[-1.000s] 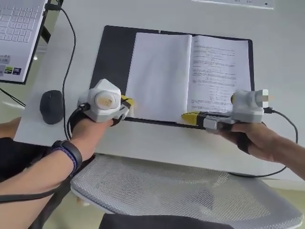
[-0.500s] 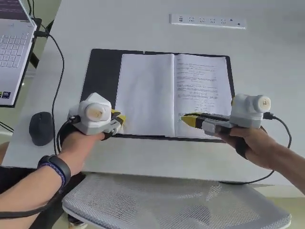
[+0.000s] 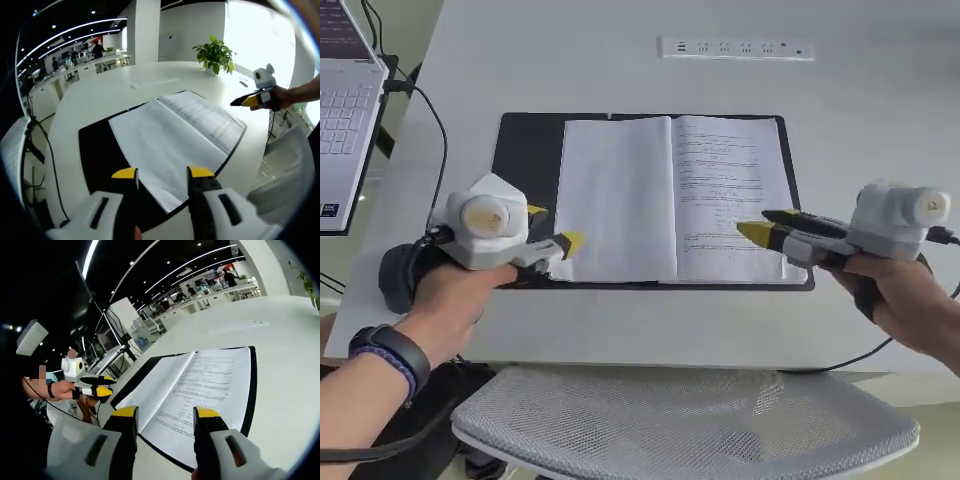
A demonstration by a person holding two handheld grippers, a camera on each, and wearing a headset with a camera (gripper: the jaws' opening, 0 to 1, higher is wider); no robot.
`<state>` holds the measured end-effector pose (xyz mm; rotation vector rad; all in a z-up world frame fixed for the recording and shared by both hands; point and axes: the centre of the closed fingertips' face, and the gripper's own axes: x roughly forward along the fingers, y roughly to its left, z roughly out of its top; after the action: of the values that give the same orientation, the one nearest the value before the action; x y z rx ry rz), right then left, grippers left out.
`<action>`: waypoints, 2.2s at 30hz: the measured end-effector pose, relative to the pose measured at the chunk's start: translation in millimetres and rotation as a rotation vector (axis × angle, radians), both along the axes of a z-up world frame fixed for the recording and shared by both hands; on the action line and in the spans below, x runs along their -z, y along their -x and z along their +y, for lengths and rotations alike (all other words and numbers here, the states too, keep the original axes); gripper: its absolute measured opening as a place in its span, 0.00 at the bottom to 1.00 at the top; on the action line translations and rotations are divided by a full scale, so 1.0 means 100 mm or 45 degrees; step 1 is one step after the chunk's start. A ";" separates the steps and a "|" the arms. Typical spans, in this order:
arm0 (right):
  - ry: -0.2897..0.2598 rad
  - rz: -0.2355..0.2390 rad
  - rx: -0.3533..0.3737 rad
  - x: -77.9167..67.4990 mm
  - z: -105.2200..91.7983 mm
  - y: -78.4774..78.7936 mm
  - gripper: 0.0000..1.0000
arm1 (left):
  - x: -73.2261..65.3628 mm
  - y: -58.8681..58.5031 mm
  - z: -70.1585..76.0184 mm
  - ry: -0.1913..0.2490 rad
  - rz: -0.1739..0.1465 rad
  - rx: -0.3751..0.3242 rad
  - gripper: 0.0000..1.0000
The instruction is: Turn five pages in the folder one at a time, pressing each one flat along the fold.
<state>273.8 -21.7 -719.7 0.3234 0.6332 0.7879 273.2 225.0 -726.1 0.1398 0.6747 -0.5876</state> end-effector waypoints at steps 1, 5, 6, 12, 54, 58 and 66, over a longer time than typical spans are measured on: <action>0.004 -0.012 0.020 -0.03 -0.06 0.01 0.45 | -0.05 0.00 0.01 0.005 -0.008 0.001 0.39; 0.045 -0.045 0.064 -0.10 -0.23 0.06 0.53 | -0.20 0.01 0.04 0.016 -0.036 0.004 0.45; 0.053 -0.051 0.068 -0.11 -0.26 0.07 0.56 | -0.25 0.02 0.05 0.021 -0.046 0.006 0.47; 0.155 -0.118 0.096 -0.24 -0.50 0.15 0.69 | -0.45 0.08 0.09 0.060 -0.071 0.005 0.57; 0.212 -0.093 0.249 -0.21 -1.01 0.74 0.91 | -0.66 0.26 -0.49 0.142 -0.080 0.142 0.81; 0.208 -0.094 0.261 -0.21 -1.02 0.75 0.91 | -0.69 0.15 -0.83 0.153 -0.092 0.238 0.80; 0.209 -0.101 0.286 -0.23 -1.06 0.74 0.90 | -0.64 0.05 -1.51 0.168 -0.080 0.412 0.78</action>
<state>199.4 -127.6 -696.6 0.2076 0.5713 0.5272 268.0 73.7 -662.1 0.1445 0.5532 -0.9324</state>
